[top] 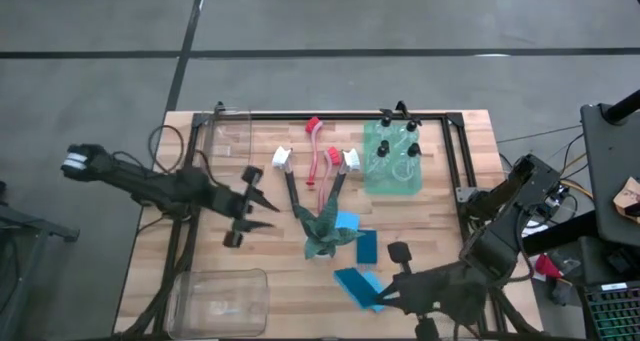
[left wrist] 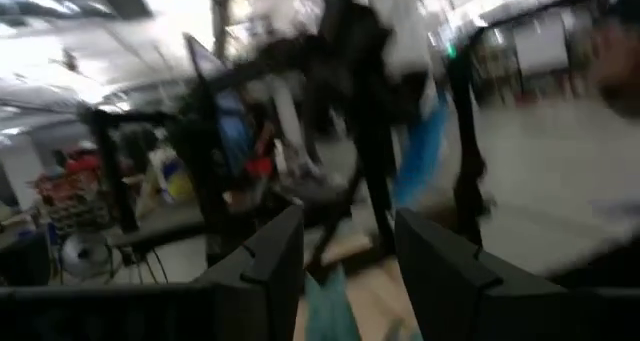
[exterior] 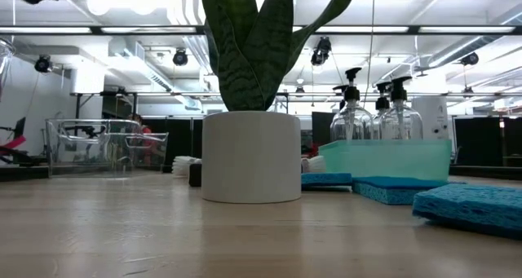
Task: Pick & Place Kitchen Sink Supplies
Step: Put the blue sponge into the bottom transparent bin
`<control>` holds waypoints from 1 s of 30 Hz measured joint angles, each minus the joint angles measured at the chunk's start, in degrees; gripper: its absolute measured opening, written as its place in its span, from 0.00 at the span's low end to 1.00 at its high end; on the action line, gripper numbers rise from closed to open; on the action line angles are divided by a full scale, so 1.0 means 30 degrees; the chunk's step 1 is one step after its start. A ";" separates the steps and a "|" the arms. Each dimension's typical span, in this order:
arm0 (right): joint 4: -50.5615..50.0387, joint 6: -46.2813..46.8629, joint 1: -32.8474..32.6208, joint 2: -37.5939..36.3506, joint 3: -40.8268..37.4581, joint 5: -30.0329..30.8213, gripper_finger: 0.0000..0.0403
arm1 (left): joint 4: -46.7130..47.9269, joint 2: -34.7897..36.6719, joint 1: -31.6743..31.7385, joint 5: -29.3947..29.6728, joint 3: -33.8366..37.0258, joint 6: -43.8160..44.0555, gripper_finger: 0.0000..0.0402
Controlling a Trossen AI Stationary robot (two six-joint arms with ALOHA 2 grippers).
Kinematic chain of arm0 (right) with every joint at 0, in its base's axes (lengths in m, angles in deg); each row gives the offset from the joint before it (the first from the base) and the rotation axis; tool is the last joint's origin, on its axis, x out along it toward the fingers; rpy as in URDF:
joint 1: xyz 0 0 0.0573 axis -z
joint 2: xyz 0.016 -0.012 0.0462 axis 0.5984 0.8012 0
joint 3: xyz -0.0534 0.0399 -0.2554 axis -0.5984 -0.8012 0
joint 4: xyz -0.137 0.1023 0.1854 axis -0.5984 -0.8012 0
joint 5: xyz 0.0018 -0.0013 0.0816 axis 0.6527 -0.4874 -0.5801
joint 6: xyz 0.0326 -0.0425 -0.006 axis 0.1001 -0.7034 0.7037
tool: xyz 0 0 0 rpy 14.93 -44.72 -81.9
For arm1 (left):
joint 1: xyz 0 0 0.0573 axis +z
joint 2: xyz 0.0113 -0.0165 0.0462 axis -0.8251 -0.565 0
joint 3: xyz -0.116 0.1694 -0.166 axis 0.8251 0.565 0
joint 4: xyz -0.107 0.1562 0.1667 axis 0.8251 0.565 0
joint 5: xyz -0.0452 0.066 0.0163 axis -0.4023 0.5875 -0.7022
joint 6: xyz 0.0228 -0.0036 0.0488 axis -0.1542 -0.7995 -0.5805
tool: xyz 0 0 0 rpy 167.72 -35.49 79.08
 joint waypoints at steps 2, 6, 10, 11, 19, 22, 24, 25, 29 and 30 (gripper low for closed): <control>0.0759 -0.1234 0.0019 0.0000 0.0276 0.0015 0.03 | -0.0391 -0.1050 -0.0450 -0.0005 -0.0826 -0.0807 0.38; 0.1842 -0.3295 0.0082 -0.0006 0.0797 0.0022 0.03 | -0.0336 -0.2871 -0.0863 0.0160 -0.2284 -0.0789 0.38; 0.1845 -0.4432 0.0181 -0.0007 0.1046 -0.0021 0.03 | -0.0496 -0.4507 -0.1348 0.0247 -0.3648 -0.1196 0.38; 0.1974 -0.4702 0.0233 -0.0007 0.1061 -0.0012 0.03 | -0.0464 -0.4934 -0.1471 0.0266 -0.3961 -0.1342 0.38; 0.2471 -0.5922 0.0974 -0.0007 0.1000 -0.0115 0.03 | -0.0420 -0.7855 -0.2028 0.0367 -0.6588 -0.1794 0.38; 0.2519 -0.6192 0.1157 -0.0007 0.0977 -0.0123 0.03 | -0.0294 -0.8695 -0.2121 0.0377 -0.7216 -0.1831 0.38; 0.2607 -0.6208 0.1299 -0.0007 0.0977 -0.0160 0.03 | -0.0359 -0.9030 -0.2210 0.0504 -0.7520 -0.1976 0.38; 0.2605 -0.6222 0.1357 -0.0007 0.0977 -0.0188 0.03 | -0.0381 -0.9175 -0.2254 0.0490 -0.7637 -0.2074 0.38; 0.2637 -0.6575 0.1478 0.0000 0.0947 -0.0424 0.03 | -0.0450 -0.9460 -0.2282 0.0455 -0.7858 -0.2126 0.38; 0.2641 -0.6569 0.1521 0.0000 0.0947 -0.0498 0.03 | -0.0576 -0.9461 -0.2291 0.0459 -0.7872 -0.2126 0.38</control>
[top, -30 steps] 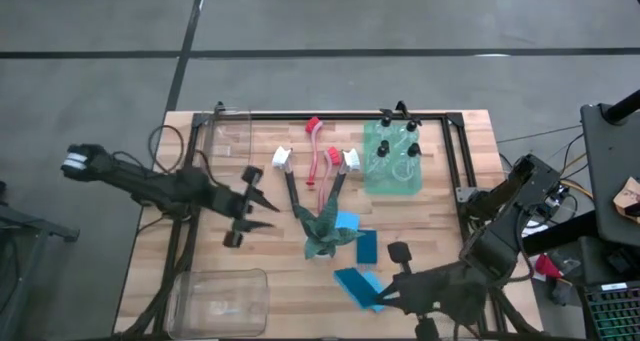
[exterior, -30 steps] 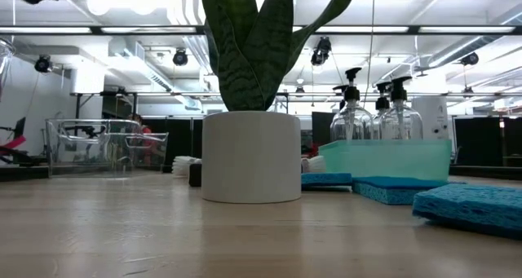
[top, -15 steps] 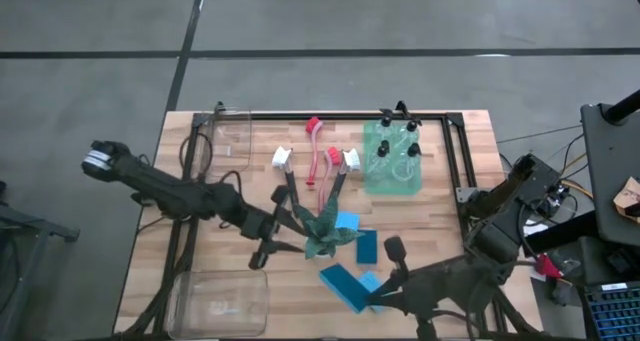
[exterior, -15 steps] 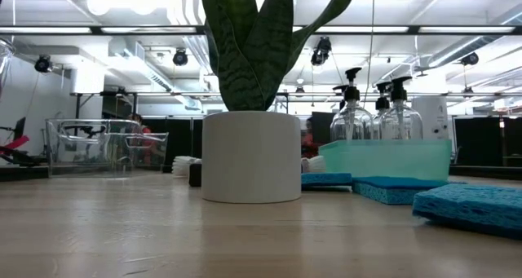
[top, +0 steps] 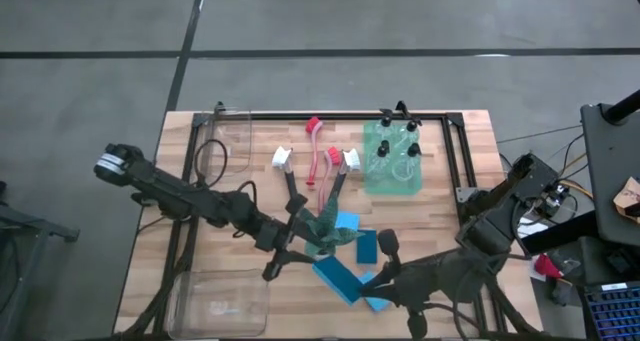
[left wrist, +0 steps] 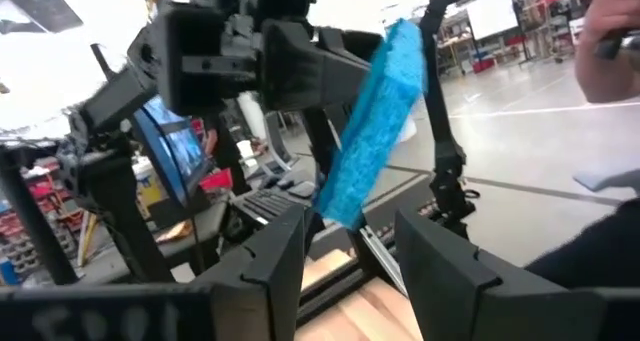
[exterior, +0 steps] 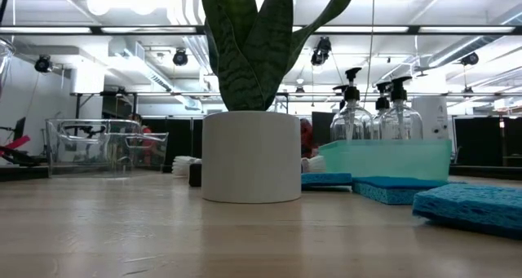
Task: Pick & Place Kitchen Sink Supplies
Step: Put the blue sponge into the bottom transparent bin
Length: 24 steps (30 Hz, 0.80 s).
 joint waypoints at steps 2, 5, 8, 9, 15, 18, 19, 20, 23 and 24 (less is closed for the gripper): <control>0.0029 -0.0008 0.0081 0.0000 0.0000 -0.0033 0.03 | -0.0467 0.0007 -0.0023 0.0017 -0.0017 0.0026 0.38; 0.0091 -0.0093 0.0279 0.0000 0.0000 -0.0040 0.03 | -0.1180 0.0003 -0.0093 -0.0055 -0.0017 0.0194 0.38; 0.0109 -0.0091 0.0576 0.0000 0.0000 -0.0041 0.03 | -0.1340 0.0000 -0.0093 -0.0056 -0.0017 0.0232 0.38; 0.0109 -0.0091 0.0625 0.0000 0.0000 -0.0040 0.03 | -0.1302 -0.0006 -0.0093 -0.0052 -0.0017 0.0343 0.38; 0.0122 -0.0135 0.1049 0.0000 0.0000 -0.0073 0.03 | -0.1278 -0.0007 -0.0100 -0.0056 -0.0017 0.0627 0.38; 0.0124 -0.0149 0.1184 0.0000 0.0000 -0.0127 0.03 | -0.1260 -0.0007 -0.0093 -0.0041 -0.0017 0.1150 0.38; 0.0124 -0.0142 0.1186 0.0000 0.0000 -0.0140 0.03 | -0.1260 -0.0007 -0.0093 -0.0043 -0.0017 0.1235 0.37; 0.0124 -0.0149 0.1195 0.0000 0.0000 -0.0170 0.03 | -0.1260 -0.0007 -0.0093 -0.0048 -0.0017 0.1309 0.36; 0.0124 -0.0135 0.1260 0.0000 0.0000 -0.0186 0.03 | -0.1238 -0.0007 -0.0093 -0.0048 -0.0017 0.1666 0.30; 0.0124 -0.0135 0.1299 0.0000 0.0000 -0.0195 0.03 | -0.1231 -0.0007 -0.0093 -0.0048 -0.0017 0.1851 0.28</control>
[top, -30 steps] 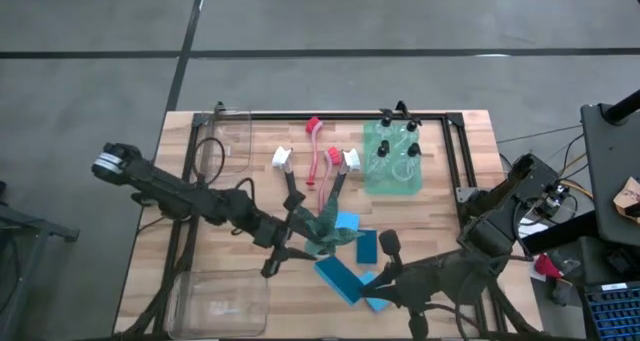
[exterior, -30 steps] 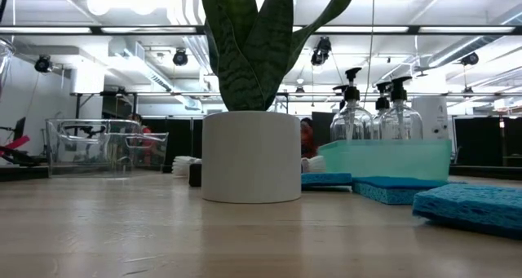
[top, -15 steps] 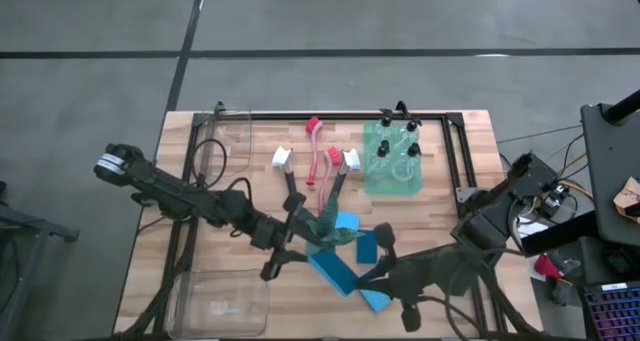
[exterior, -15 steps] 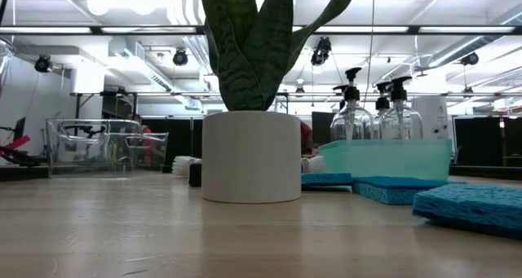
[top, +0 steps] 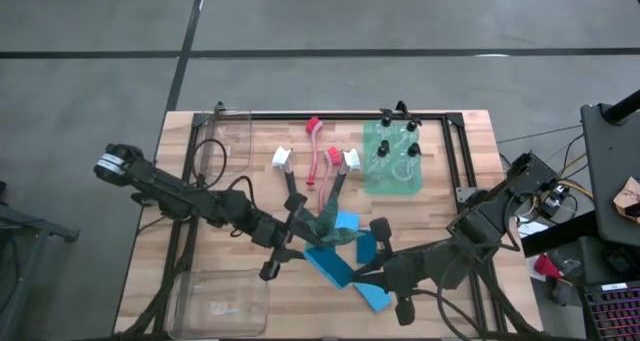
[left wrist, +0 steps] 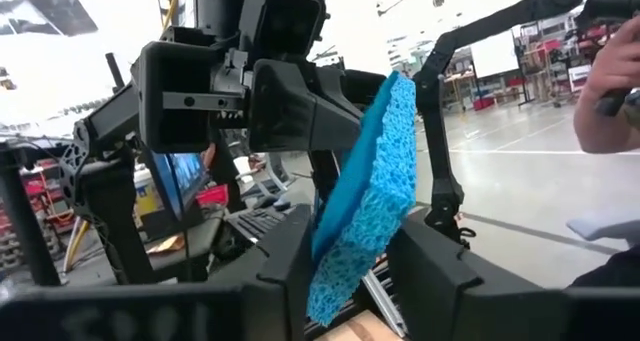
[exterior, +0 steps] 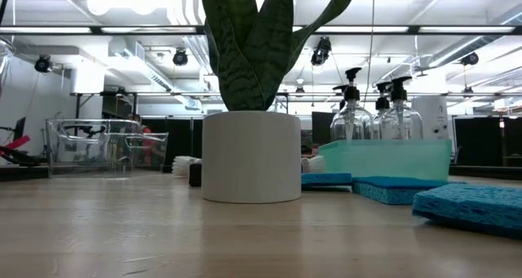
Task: Pick & Place Kitchen Sink Supplies
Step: Put the blue sponge into the bottom transparent bin
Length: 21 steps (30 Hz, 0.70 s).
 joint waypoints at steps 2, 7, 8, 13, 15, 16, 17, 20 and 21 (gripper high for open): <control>0.0007 0.0035 0.0087 0.0000 0.0000 -0.0063 0.03 | 0.0018 0.0000 0.0000 0.0000 0.0000 0.0325 0.22; -0.0064 0.0454 0.0106 0.0000 0.0000 -0.0054 0.05 | 0.0386 0.0037 0.0000 -0.0050 0.0000 0.1479 0.06; -0.0165 0.0481 0.0106 0.0000 -0.0003 -0.0045 0.06 | 0.0678 0.0109 0.0000 -0.0073 0.0000 0.1841 0.03; -0.0185 0.0797 0.0011 0.0007 -0.0148 0.0104 0.17 | 0.2420 0.0786 -0.0019 -0.0073 0.0000 0.3648 0.03; -0.0265 0.1072 -0.0011 0.0007 -0.0246 0.0163 0.23 | 0.3254 0.1231 -0.0058 -0.0095 0.0007 0.4565 0.04; -0.0460 0.1169 -0.0056 0.0007 -0.0267 0.0184 0.26 | 0.3794 0.1532 -0.0097 -0.0095 0.0007 0.5043 0.04; -0.0734 0.1215 -0.0058 0.0007 -0.0294 0.0173 0.28 | 0.4239 0.1866 -0.0125 -0.0088 0.0007 0.5650 0.04; -0.1696 0.1496 -0.0188 0.0007 -0.0347 0.0170 0.35 | 0.6363 0.3026 -0.0318 -0.0109 0.0007 0.7786 0.02; -0.1923 0.1654 -0.0216 0.0007 -0.0400 0.0162 0.36 | 0.7177 0.3422 -0.0413 -0.0108 0.0007 0.8473 0.02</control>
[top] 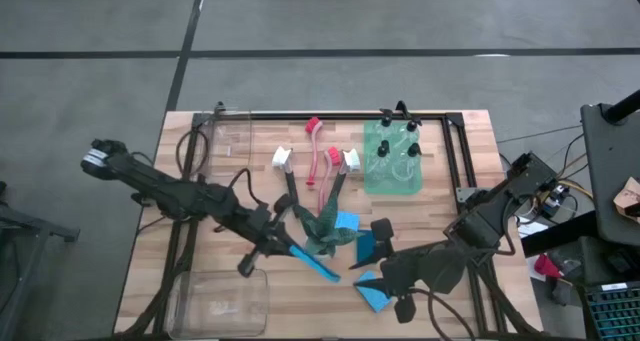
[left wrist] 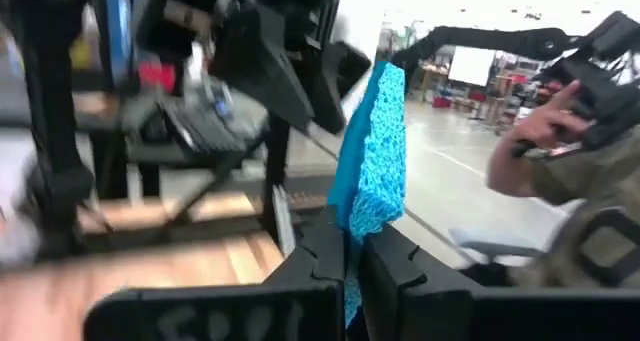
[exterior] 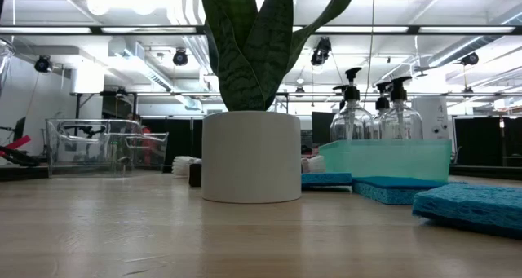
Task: Pick & Place Kitchen Sink Supplies
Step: Put the blue sponge into the bottom transparent bin
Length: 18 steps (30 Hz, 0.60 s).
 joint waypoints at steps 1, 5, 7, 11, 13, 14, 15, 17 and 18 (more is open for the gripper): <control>-0.0235 0.0154 -0.0037 0.0000 -0.0061 0.0000 0.37 | 0.0911 0.0406 -0.0108 -0.0001 0.0000 0.0617 0.02; -0.0353 0.0360 -0.0236 0.0000 -0.0594 0.0007 0.40 | 0.3805 0.2009 -0.0694 0.0056 0.0007 0.3165 0.03; -0.0319 0.0422 -0.0312 0.0000 -0.1058 0.0015 0.40 | 0.5007 0.2684 -0.1038 0.0188 0.0007 0.4246 0.03; -0.0379 0.0432 -0.0304 0.0007 -0.2076 0.0029 0.37 | 0.7424 0.3631 -0.1778 0.1104 0.0007 0.7311 0.03; -0.0355 0.0490 -0.0297 0.0005 -0.2384 0.0066 0.36 | 0.8608 0.3880 -0.2386 0.1986 0.0007 0.8802 0.02; -0.0354 0.0510 -0.0297 0.0000 -0.2523 0.0069 0.35 | 0.9333 0.3951 -0.2714 0.2214 0.0007 0.9684 0.02; -0.0340 0.0530 -0.0300 0.0000 -0.2694 0.0066 0.34 | 1.0108 0.3958 -0.3049 0.2261 0.0007 1.0586 0.02; -0.0353 0.0555 -0.0313 0.0000 -0.3034 0.0064 0.33 | 1.1585 0.3958 -0.3825 0.2250 0.0015 1.2107 0.02; -0.0372 0.0560 -0.0319 0.0000 -0.3195 0.0058 0.32 | 1.2291 0.3958 -0.4292 0.2277 0.0015 1.2578 0.03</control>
